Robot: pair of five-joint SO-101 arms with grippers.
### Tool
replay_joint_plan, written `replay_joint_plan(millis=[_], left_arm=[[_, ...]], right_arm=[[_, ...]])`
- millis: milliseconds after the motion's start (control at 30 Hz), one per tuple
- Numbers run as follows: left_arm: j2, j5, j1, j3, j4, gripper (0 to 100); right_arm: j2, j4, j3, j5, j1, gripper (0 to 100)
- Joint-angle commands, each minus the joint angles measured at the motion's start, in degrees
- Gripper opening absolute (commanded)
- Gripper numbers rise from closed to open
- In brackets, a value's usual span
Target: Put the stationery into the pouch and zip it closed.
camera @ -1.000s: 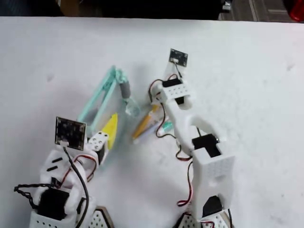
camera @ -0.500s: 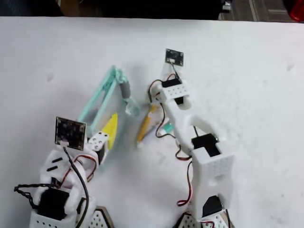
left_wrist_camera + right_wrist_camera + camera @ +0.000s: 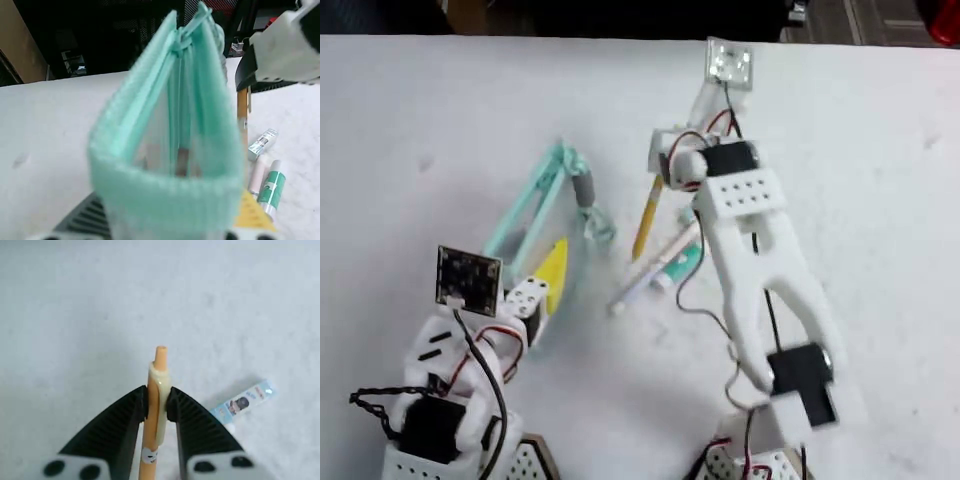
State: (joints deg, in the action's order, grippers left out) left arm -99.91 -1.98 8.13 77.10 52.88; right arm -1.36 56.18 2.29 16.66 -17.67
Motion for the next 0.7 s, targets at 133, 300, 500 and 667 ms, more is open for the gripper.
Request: replay_joint_plan(millis=[133, 300, 500, 667], left_arm=[[0.4, -0.3, 0.7, -0.2, -0.7, 20], [0.4, -0.3, 0.8, -0.2, -0.6, 20], [0.4, -0.4, 0.9, -0.2, -0.6, 20], [0.4, -0.4, 1.0, -0.2, -0.6, 20]], right_arm=[[-18.6, 2.4, -2.3, -5.2, 0.1, 1.7], [-30.9, -0.1, -2.4, -5.3, -1.6, 1.7], [-42.1, -7.6, -2.4, -5.4, -8.8, 1.7], [-45.1, -10.3, -2.4, -5.4, -16.0, 1.7]])
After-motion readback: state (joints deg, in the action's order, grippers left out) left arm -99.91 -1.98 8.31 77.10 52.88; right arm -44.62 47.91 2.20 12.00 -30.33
